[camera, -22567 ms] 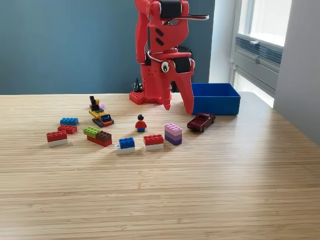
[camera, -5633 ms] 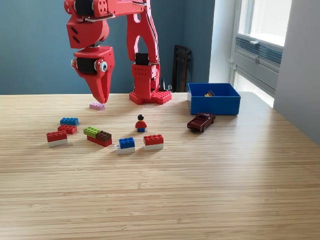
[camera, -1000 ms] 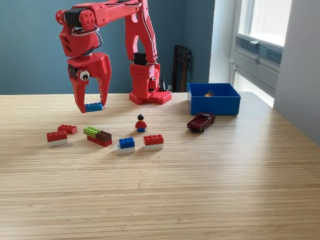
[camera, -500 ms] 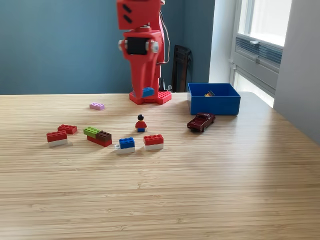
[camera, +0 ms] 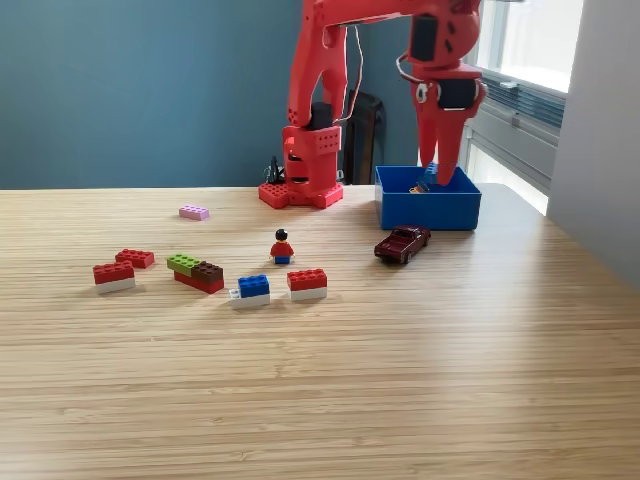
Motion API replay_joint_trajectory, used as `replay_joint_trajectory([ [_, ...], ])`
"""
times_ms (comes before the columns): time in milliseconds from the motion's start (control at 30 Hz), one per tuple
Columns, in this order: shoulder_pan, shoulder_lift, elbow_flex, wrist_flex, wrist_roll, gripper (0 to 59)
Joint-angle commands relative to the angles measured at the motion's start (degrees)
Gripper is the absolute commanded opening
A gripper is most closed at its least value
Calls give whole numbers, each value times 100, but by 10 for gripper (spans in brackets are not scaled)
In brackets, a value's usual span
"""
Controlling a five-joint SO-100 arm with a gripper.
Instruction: Grasp a lego block and put it in the bin.
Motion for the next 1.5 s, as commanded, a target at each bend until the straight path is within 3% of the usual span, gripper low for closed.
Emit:
replay_joint_trajectory([
  [33,-782,176,149,290,-44,1],
  [433,-2689,176,483,290,-272,1],
  [667,-2971,167,475,290,-439,3],
  [700,-2962,167,475,290,-457,23],
  [767,-2953,167,483,290,-475,218],
  [833,-2944,167,492,290,-483,317],
  [1067,-2883,167,475,290,-483,354],
  [1167,-2821,167,422,290,-483,343],
  [1300,-2452,167,220,281,-483,273],
  [1500,-896,79,-325,272,-466,12],
])
